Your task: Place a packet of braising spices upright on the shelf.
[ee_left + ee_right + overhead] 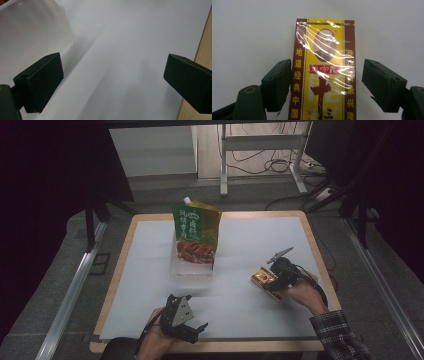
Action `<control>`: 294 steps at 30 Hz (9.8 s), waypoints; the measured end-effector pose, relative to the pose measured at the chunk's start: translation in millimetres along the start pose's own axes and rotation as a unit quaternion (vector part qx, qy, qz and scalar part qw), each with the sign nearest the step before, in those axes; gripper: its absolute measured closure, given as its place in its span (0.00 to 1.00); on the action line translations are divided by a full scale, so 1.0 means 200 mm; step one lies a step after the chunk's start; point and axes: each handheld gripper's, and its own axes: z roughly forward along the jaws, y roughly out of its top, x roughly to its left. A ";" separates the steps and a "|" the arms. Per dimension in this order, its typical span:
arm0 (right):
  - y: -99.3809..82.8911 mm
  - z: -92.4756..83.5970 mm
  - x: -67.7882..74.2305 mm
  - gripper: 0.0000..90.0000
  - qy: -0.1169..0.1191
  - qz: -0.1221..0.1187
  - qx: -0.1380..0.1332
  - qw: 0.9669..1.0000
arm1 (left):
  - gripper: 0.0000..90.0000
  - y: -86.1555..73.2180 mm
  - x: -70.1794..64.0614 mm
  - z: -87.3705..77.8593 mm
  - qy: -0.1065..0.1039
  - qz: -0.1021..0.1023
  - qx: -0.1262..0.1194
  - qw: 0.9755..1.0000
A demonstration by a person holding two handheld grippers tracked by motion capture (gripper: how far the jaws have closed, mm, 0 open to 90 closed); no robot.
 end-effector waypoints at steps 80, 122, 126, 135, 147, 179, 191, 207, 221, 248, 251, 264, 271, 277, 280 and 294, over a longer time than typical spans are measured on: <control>0.32 -0.32 0.14 0.36 0.062 -0.029 -0.290 0.955 | 0.03 0.00 0.00 -0.01 0.003 -0.001 -0.004 1.000; 0.59 -0.18 0.35 0.36 0.114 -0.055 -0.346 0.930 | 0.02 0.00 0.02 -0.04 -0.027 -0.020 -0.037 0.999; 0.63 -0.16 0.38 0.36 0.120 -0.058 -0.350 0.927 | 0.02 0.00 0.02 -0.04 -0.027 -0.020 -0.036 0.999; 0.68 -0.10 0.43 0.36 0.127 -0.066 -0.356 0.923 | 0.02 0.00 0.02 -0.04 -0.027 -0.018 -0.035 0.999; 0.74 -0.01 0.49 0.36 0.134 -0.068 -0.366 0.918 | 0.02 0.00 0.02 -0.04 -0.028 -0.015 -0.032 0.999; 0.64 0.20 0.51 0.36 0.159 -0.025 -0.336 0.928 | 0.03 0.00 0.01 -0.03 -0.028 -0.005 -0.022 0.999; 0.59 0.23 0.54 0.36 0.133 -0.044 -0.304 0.942 | 0.03 0.00 0.00 -0.02 -0.030 -0.001 -0.019 0.999; 0.59 0.27 0.55 0.30 0.137 -0.043 -0.277 0.950 | 0.03 0.00 0.00 -0.03 -0.028 -0.004 -0.022 0.999; 0.62 0.22 0.55 0.18 0.136 -0.066 -0.265 0.953 | 0.03 0.00 0.00 -0.02 -0.028 -0.001 -0.021 0.999; 0.55 0.12 0.51 0.05 0.122 -0.082 -0.242 0.959 | 0.03 0.00 0.00 -0.02 -0.028 0.000 -0.018 0.999; 0.52 0.12 0.50 0.05 0.120 -0.082 -0.239 0.960 | 0.03 0.00 0.00 -0.02 -0.028 0.000 -0.018 0.999; 0.43 0.10 0.45 0.01 0.105 -0.087 -0.218 0.966 | 0.03 0.00 0.01 -0.02 -0.030 -0.004 -0.021 0.999; 0.38 0.09 0.42 0.00 0.103 -0.085 -0.211 0.968 | 0.02 0.00 0.01 -0.03 -0.032 -0.015 -0.028 0.999; 0.33 0.05 0.38 0.00 0.099 -0.075 -0.216 0.969 | 0.02 0.00 0.02 -0.03 -0.036 -0.013 -0.028 0.999; 0.31 0.03 0.37 0.00 0.094 -0.070 -0.220 0.969 | 0.01 0.00 0.02 -0.03 -0.035 -0.018 -0.028 0.999; 0.19 -0.04 0.34 0.00 0.077 -0.062 -0.224 0.970 | 0.03 0.00 0.05 -0.06 -0.034 -0.053 -0.028 0.998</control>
